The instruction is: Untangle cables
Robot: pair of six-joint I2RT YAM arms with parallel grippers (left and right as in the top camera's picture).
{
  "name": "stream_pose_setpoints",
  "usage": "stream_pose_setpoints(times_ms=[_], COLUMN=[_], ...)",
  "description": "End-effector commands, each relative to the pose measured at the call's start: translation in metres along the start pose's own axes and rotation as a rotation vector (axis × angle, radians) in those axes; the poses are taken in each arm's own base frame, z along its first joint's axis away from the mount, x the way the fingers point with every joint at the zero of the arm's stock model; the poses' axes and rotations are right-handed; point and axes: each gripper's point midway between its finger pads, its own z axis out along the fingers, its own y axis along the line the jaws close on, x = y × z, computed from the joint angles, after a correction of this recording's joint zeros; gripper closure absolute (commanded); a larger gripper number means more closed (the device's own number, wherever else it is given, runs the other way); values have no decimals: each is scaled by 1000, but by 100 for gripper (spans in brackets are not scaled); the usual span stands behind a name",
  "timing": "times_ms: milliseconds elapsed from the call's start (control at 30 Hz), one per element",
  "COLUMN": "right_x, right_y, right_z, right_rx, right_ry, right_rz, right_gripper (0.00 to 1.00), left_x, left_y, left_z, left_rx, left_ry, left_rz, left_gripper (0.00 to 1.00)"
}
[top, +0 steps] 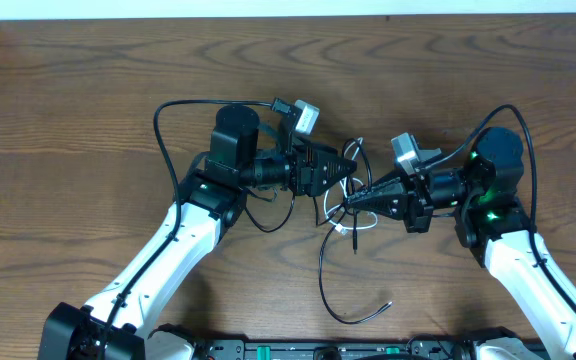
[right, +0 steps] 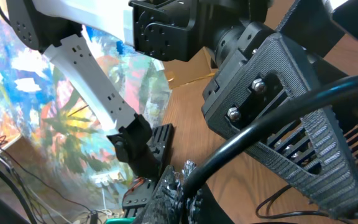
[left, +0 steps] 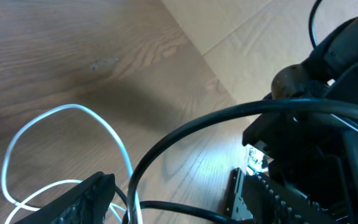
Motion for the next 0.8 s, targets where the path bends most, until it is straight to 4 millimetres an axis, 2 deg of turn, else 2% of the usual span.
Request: stream_pose_setpoints(times_ms=[0,267,467,533,600,700,767], right_x=[-2,-2,-2,-2,-2,-2,-2], right_y=[5,5,5,5,5,4,3], right_z=[3,3,3,3,3,3,2], right_rx=[-28,-29,-28,-28,-28,-19,-15], right_ry=[8,8,8,8,7,6,4], right_rz=[-9,-9,-8,-8,-8,-8,-8], right_gripper=[99,99,99,99,99,99,99], left_x=[-4,-4,11,9,3,-5,-9], left_y=[-10,-7,-3,0,8,28,45], left_z=[2,6,30,31,30,23,14], left_rx=[48,53,86,73,28,-56,-113], left_ry=[5,4,47,35,9,-29,-47], left_rz=[25,48,51,57,56,33,2], left_gripper=[29,29,30,38,50,75,87])
